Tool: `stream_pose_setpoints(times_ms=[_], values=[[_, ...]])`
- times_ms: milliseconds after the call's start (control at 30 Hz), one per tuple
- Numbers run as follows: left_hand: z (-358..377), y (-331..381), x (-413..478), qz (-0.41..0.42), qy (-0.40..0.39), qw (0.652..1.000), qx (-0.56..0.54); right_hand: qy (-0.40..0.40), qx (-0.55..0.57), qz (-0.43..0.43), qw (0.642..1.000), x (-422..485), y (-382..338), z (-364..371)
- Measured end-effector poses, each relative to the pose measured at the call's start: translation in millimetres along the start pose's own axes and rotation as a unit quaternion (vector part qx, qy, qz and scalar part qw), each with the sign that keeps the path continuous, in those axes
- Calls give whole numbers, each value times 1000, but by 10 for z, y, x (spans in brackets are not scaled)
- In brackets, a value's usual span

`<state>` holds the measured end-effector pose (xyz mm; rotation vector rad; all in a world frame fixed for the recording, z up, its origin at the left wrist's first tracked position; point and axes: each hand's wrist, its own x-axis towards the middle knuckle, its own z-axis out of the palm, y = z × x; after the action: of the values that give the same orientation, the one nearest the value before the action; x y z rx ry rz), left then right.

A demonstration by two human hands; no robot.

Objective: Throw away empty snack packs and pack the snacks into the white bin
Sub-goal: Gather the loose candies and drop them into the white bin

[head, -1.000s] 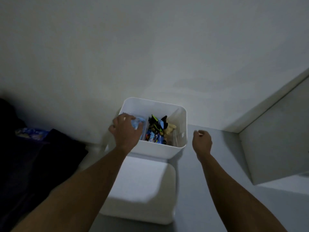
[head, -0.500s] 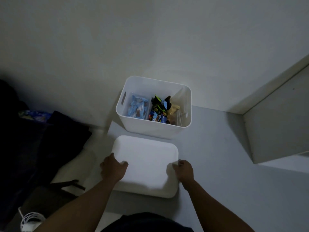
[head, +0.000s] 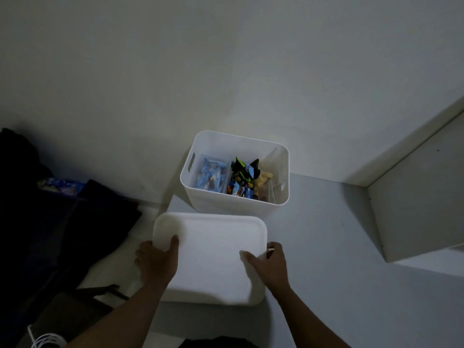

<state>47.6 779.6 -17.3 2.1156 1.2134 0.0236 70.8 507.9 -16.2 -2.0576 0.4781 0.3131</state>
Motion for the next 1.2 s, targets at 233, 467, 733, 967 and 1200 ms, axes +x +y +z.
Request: stream_pose_setpoints(times_ms=[233,467,733,967,1200], values=[[-144,515,-84,119,77,977,-160,142,77,-140,977,-142,-341,-178],[-352,1313,77,273,78,936,-207,229,131,-215,940,217,-1045,-571],[-246,1908,744,265,-118,952,-95,112,93,-159,976,1001,-1472,-882],[-160,2000,877,272,-118,954,-39,106,110,-110,982,1348,-1421,-727],[-39,1924,1018,288,-161,940,-82,125,50,-106,985,1597,-1360,-615]])
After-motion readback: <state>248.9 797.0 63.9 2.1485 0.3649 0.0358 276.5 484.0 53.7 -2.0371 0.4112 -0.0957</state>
